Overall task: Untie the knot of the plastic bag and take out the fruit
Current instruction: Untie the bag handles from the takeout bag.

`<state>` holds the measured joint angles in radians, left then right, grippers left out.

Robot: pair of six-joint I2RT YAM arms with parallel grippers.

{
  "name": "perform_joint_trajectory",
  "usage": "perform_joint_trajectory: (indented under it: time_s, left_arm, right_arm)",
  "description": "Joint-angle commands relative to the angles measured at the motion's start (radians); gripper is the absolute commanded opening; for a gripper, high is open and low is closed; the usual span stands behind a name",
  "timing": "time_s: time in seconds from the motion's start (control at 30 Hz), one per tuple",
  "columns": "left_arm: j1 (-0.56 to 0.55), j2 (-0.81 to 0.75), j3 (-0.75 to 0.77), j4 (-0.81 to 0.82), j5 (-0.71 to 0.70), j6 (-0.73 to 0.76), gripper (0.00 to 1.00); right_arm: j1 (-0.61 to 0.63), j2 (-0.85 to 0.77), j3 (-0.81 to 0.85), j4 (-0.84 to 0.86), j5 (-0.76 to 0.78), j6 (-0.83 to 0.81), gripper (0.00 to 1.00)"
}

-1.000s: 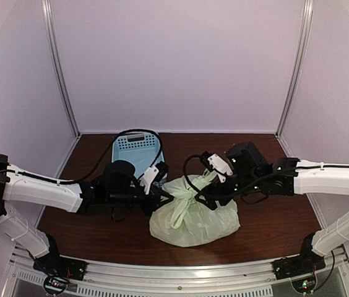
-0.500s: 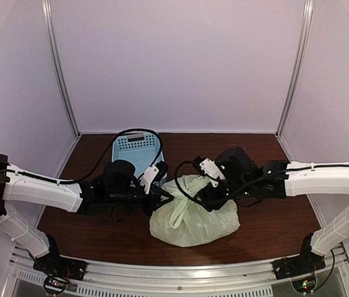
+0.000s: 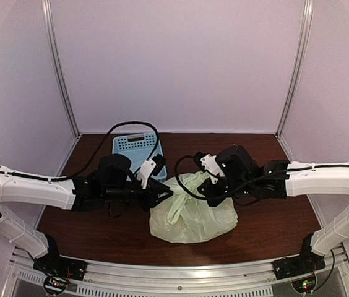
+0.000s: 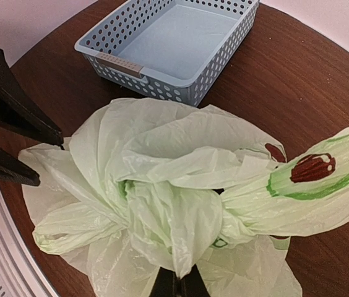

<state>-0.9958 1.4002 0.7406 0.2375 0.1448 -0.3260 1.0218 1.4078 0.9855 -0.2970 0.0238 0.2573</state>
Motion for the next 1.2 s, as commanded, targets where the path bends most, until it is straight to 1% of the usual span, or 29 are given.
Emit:
perform_joint_trajectory:
  time_s: [0.0,0.07,0.13,0.2,0.27,0.33,0.43,0.67,0.8,0.9,0.97,1.17]
  left_arm:
    - [-0.001,-0.052,0.043,-0.043,-0.035,0.033,0.37]
    - [-0.001,-0.071,0.044,-0.046,-0.046,0.037,0.51]
    - [0.001,-0.081,0.049,-0.047,-0.045,0.039,0.61]
    - [0.003,-0.067,0.091,-0.085,-0.045,0.037,0.65]
    - [0.004,-0.033,0.141,-0.126,-0.05,0.034,0.65]
    - [0.004,0.0,0.167,-0.127,-0.027,0.033,0.65]
    - [0.004,0.034,0.177,-0.099,-0.005,0.022,0.65]
    - [0.004,0.113,0.219,-0.137,0.015,0.008,0.65]
    - [0.003,0.119,0.218,-0.144,-0.005,-0.001,0.71]
    - [0.003,0.126,0.219,-0.145,-0.012,-0.002,0.72]
    - [0.003,0.134,0.222,-0.149,-0.023,-0.005,0.68]
    - [0.004,0.148,0.229,-0.156,-0.031,-0.007,0.56]
  right_arm:
    - [0.004,-0.027,-0.028,0.047,-0.004,0.015,0.0]
    - [0.003,-0.031,-0.038,0.063,-0.014,0.016,0.0]
    - [0.003,-0.036,-0.043,0.072,-0.02,0.018,0.0]
    - [0.002,-0.038,-0.047,0.081,-0.021,0.02,0.0]
    - [0.001,-0.041,-0.051,0.086,-0.021,0.02,0.0]
    - [-0.001,-0.044,-0.053,0.091,-0.021,0.021,0.0]
    - [-0.003,-0.045,-0.053,0.093,-0.021,0.027,0.0]
    - [-0.005,-0.053,-0.061,0.111,-0.021,0.036,0.0]
    - [-0.006,-0.054,-0.062,0.114,-0.021,0.036,0.0]
    - [-0.008,-0.05,-0.059,0.116,-0.021,0.034,0.0]
    - [-0.008,-0.045,-0.057,0.115,-0.044,0.032,0.0]
    - [-0.008,-0.045,-0.059,0.122,-0.047,0.038,0.0]
